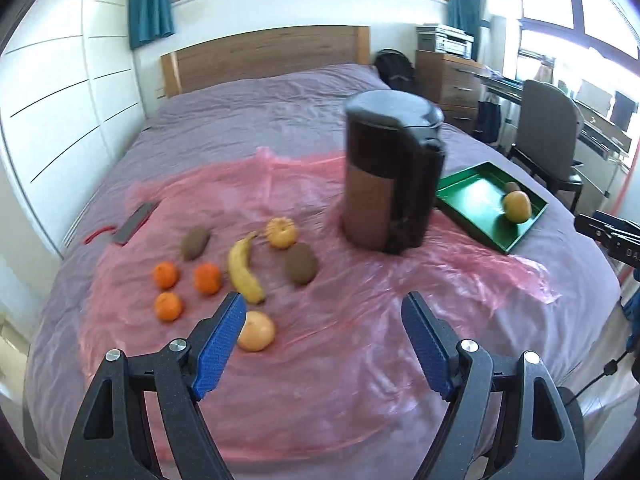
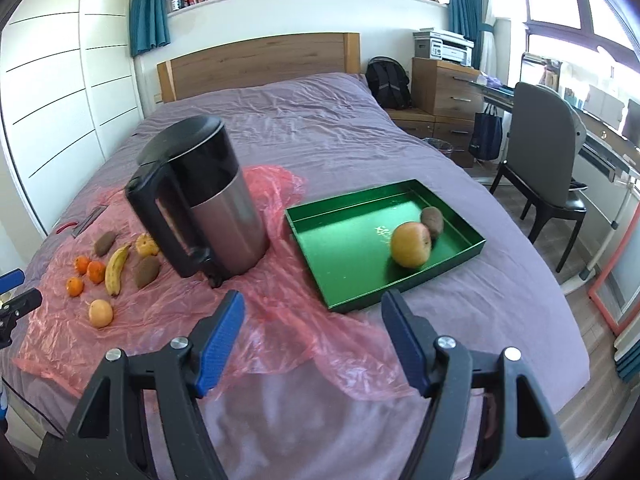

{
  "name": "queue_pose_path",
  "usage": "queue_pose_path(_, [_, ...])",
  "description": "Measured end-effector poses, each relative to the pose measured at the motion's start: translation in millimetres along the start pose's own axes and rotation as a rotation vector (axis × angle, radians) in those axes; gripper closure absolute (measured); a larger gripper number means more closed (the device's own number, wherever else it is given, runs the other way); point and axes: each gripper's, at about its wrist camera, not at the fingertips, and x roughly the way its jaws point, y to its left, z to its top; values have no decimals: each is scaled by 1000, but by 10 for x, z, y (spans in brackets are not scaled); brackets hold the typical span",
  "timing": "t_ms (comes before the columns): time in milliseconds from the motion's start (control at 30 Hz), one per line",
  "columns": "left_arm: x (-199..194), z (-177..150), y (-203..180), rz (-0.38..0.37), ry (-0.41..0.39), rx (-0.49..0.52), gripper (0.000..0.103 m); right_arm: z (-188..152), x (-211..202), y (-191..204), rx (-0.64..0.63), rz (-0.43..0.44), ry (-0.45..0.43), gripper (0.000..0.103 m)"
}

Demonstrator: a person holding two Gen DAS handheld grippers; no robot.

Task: Organize fruits
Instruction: 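Open both tools to release apple and kiwi in the tray, withdraw, then grasp a mandarin with the left tool while the right tool grasps the grapefruit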

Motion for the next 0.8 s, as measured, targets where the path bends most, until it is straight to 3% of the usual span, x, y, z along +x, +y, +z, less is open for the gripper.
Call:
queue_pose_path(233, [-192, -535, 922, 153, 10, -117, 27, -247, -48, 682, -29, 113, 24, 9])
queue_pose_path(400, [-147, -933, 1462, 223, 46, -188, 27, -329, 44, 1191, -91, 177, 56, 9])
queue_pose_path(567, [-83, -1234, 1973, 246, 71, -277, 27, -415, 212, 1724, -166, 241, 97, 9])
queue_pose_path(800, [208, -1264, 2233, 233, 88, -312, 27, -507, 630, 2449, -242, 332, 172, 9])
